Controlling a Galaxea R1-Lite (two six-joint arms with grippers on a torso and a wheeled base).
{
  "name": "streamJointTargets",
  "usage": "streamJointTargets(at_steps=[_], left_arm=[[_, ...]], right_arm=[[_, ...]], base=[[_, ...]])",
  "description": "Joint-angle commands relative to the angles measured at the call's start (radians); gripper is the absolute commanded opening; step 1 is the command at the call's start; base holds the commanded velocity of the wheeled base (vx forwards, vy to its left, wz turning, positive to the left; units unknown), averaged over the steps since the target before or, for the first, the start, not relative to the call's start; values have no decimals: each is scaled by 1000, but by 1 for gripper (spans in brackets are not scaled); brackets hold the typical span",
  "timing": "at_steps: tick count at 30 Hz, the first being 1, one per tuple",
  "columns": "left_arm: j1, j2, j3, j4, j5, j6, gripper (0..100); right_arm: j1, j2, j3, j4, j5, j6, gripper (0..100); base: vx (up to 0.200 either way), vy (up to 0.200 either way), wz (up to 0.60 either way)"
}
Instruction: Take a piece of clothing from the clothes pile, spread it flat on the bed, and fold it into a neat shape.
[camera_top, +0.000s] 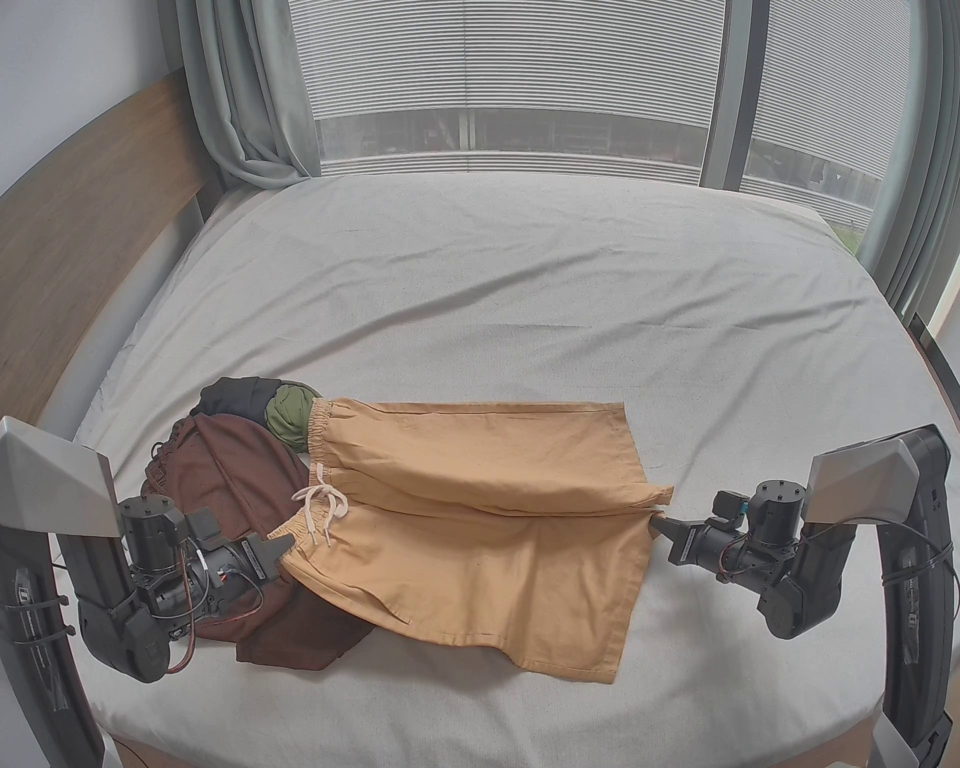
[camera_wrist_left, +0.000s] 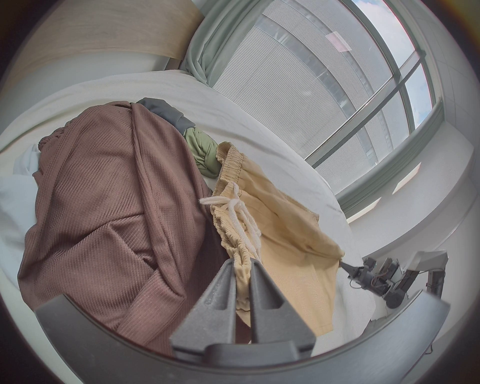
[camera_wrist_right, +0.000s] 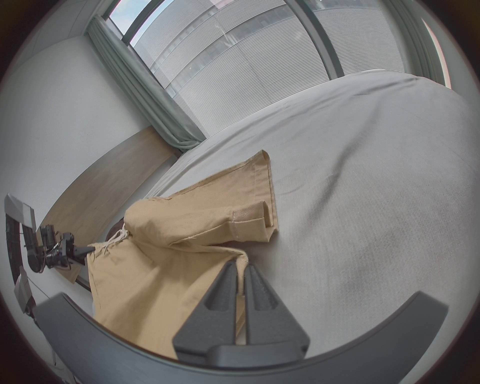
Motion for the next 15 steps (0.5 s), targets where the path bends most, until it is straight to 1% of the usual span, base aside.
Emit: streamJointTargets(at_steps=[1, 5, 15], left_arm=[[-3, 9, 25, 0, 0, 15, 0], [-8, 32, 40, 0, -14, 22, 0], [-28, 55, 39, 0, -13, 35, 0]], right_arm=[[-6, 0, -23, -1, -11, 14, 0], [-8, 5, -29, -1, -18, 27, 0], [0, 9, -30, -1, -23, 28, 0]], base=[[0, 0, 0], [0, 0, 0], [0, 0, 0]])
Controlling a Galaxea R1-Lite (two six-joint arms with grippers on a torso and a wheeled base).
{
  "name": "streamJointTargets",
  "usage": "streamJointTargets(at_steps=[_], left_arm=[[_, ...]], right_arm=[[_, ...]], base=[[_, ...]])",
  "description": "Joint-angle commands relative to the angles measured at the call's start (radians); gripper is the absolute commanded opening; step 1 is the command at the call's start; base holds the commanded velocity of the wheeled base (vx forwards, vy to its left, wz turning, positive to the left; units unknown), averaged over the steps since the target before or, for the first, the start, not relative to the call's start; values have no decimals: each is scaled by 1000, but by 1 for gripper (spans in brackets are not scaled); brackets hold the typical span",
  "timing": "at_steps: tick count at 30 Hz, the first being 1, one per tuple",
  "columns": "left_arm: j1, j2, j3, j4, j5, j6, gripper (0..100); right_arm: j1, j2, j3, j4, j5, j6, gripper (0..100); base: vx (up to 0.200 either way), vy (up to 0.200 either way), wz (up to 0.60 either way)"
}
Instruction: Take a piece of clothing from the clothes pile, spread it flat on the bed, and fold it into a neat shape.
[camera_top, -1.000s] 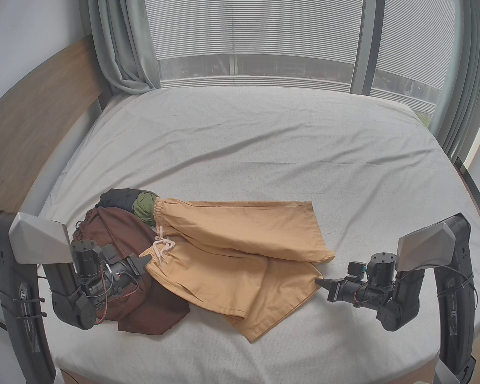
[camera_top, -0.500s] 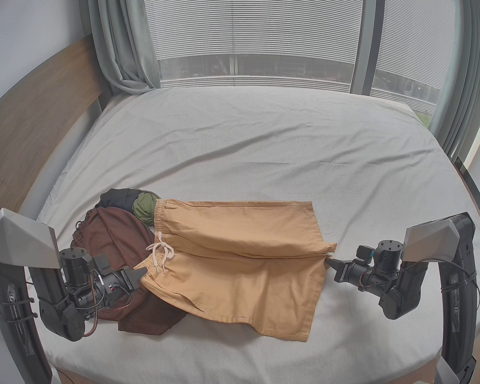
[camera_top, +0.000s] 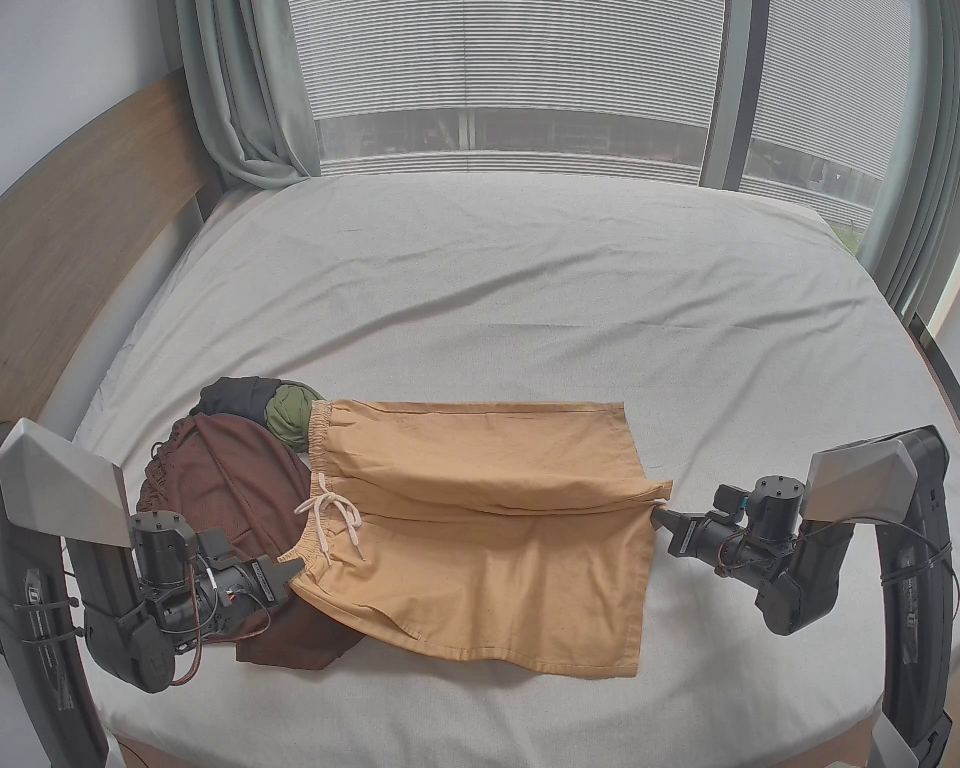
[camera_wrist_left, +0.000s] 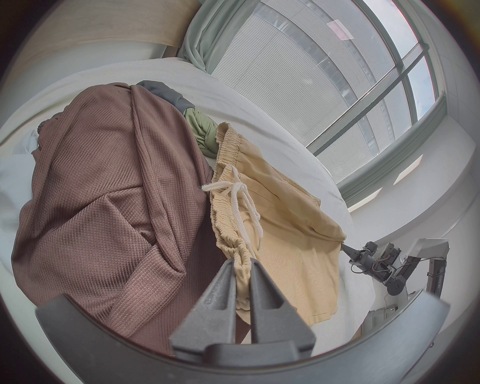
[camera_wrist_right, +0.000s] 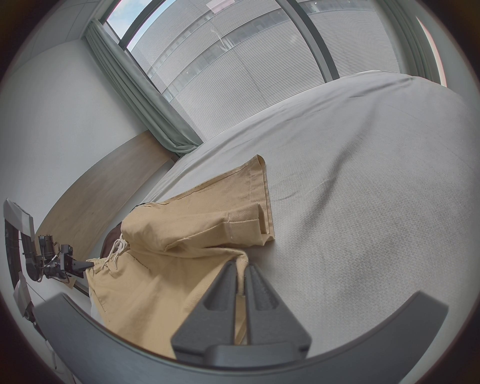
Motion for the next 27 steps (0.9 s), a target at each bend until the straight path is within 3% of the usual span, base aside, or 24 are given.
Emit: streamJointTargets(at_steps=[1, 11, 20, 27], left_arm=[[-2, 18, -3, -1, 1, -1, 0], [-1, 23, -6, 0, 1, -1, 0], [4, 23, -10, -1, 1, -1, 0], [1, 24, -8, -1, 1, -1, 0]], right_arm=[[3, 2, 4, -1, 3, 0, 100], [4, -16, 50, -1, -1, -8, 100], [13, -141, 394, -2, 22, -52, 100], [43, -134, 467, -1, 54, -48, 100]], base=[[0, 0, 0], [0, 0, 0], [0, 0, 0], [0, 0, 0]])
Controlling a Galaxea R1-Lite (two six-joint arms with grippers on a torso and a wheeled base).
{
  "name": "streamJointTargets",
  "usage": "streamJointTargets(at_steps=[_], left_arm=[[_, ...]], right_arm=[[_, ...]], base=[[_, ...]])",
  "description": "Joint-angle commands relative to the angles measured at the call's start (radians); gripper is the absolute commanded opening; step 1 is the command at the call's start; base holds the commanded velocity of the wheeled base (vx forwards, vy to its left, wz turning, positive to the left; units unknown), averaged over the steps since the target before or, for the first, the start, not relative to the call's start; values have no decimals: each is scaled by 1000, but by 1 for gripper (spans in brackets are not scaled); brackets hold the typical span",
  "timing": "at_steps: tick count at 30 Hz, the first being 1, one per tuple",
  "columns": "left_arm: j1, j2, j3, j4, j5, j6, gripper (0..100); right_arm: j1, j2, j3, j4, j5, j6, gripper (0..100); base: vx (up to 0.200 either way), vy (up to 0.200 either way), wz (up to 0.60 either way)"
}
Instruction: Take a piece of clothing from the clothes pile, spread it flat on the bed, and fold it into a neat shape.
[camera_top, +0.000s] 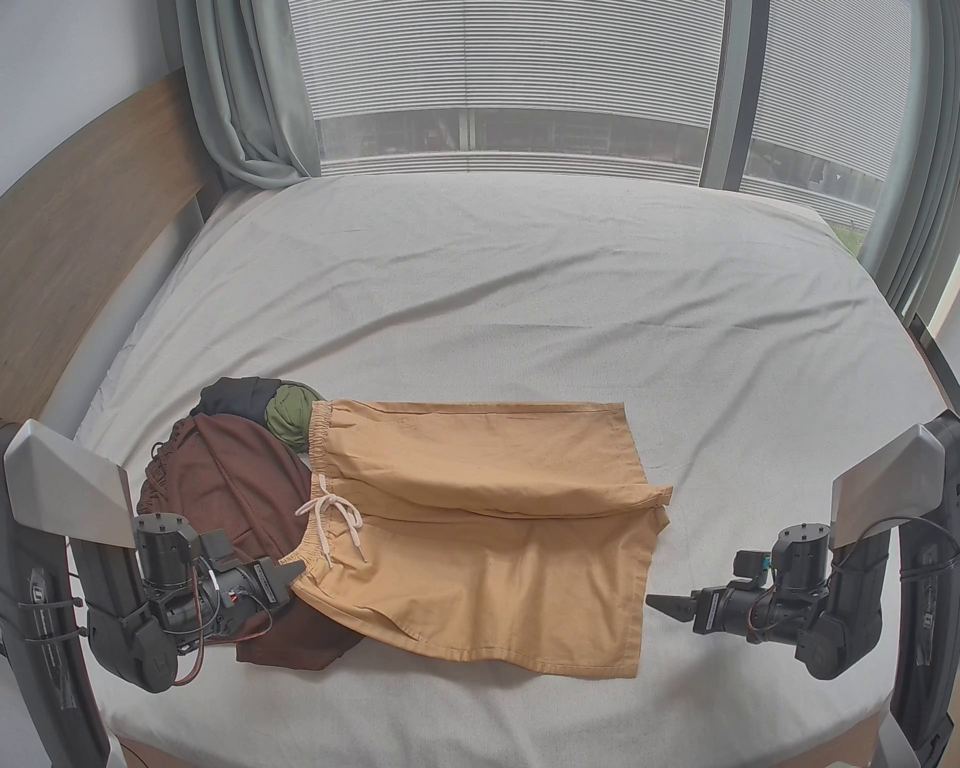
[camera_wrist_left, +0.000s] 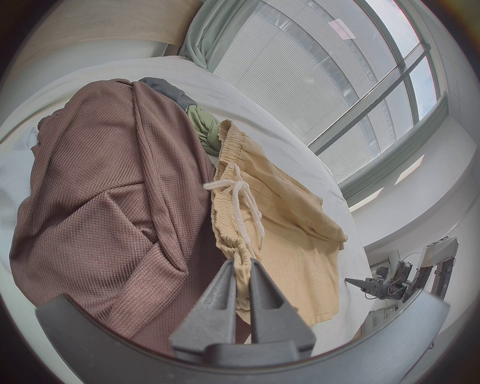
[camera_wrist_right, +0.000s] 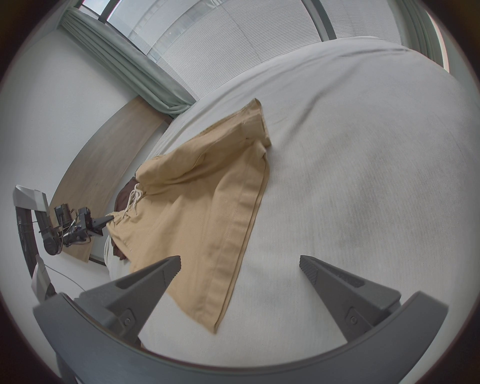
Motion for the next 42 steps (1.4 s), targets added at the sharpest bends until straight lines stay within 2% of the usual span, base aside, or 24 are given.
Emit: streamJointTargets(at_steps=[1, 23, 32, 36, 42], left_arm=[[0, 6, 0, -1, 0, -1, 0], [1, 20, -10, -1, 0, -1, 0], [1, 20, -10, -1, 0, -1, 0], [0, 20, -10, -1, 0, -1, 0], [0, 20, -10, -1, 0, -2, 0]], right_arm=[[25, -23, 61, 1, 8, 0, 100], [146, 110, 102, 1, 3, 14, 100], [188, 119, 75, 1, 3, 59, 100], [225, 118, 58, -1, 3, 115, 100], [240, 116, 38, -1, 2, 166, 100]], base=[[0, 0, 0], [0, 0, 0], [0, 0, 0], [0, 0, 0], [0, 0, 0]])
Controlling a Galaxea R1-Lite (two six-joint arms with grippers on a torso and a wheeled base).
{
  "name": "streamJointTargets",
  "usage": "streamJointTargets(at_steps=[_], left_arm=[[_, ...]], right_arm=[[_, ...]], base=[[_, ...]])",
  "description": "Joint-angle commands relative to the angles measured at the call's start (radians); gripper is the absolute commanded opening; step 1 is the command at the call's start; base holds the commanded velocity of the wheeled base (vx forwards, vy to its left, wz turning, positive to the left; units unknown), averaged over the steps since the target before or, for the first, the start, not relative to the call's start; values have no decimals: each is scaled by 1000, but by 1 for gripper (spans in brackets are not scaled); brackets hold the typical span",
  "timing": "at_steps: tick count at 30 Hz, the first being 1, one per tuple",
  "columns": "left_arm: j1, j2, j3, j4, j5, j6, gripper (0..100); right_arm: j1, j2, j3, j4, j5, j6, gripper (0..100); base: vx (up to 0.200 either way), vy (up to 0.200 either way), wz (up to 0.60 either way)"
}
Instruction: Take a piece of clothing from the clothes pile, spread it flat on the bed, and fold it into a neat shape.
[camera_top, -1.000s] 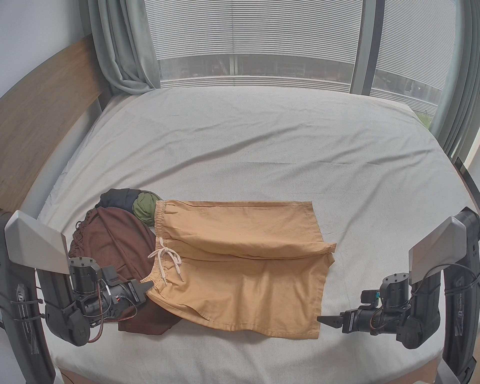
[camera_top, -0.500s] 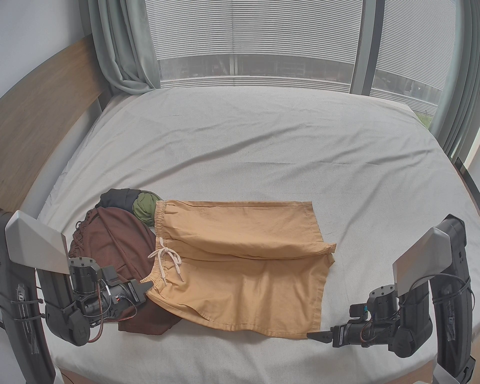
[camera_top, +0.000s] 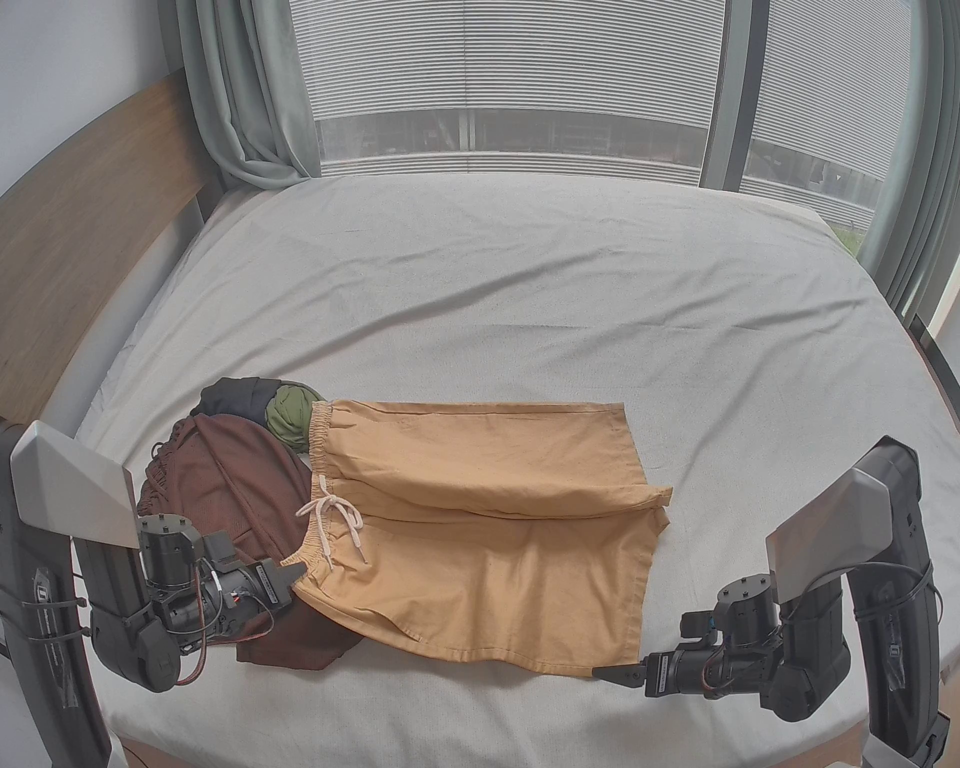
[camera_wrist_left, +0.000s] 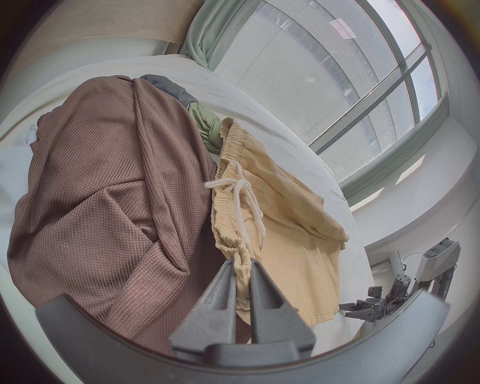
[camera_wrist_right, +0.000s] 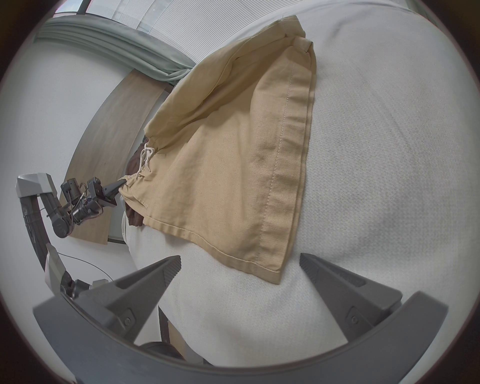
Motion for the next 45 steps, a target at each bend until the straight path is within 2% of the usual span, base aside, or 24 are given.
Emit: streamJointTargets(at_steps=[1, 8, 13, 14, 36, 41, 45], left_arm=[[0, 1, 0, 0, 1, -1, 0], [0, 1, -5, 0, 1, -1, 0], [0, 1, -5, -2, 1, -1, 0], [-2, 1, -5, -2, 1, -1, 0], [-3, -3, 20, 0, -10, 1, 0], [9, -40, 83, 0, -71, 19, 0], [13, -40, 106, 1, -78, 59, 0]], right_arm=[[11, 1, -13, -1, 0, 21, 100], [23, -5, -26, -1, 0, 71, 100], [22, -5, -26, -2, -1, 74, 100], [20, -5, -28, -1, -1, 74, 0], [-20, -91, 38, 1, -26, 55, 0], [-29, -123, 92, 1, -24, 15, 0], [-30, -122, 113, 2, -24, -7, 0]], base=[[0, 0, 0], [0, 0, 0], [0, 0, 0], [0, 0, 0], [0, 0, 0], [0, 0, 0], [0, 0, 0]])
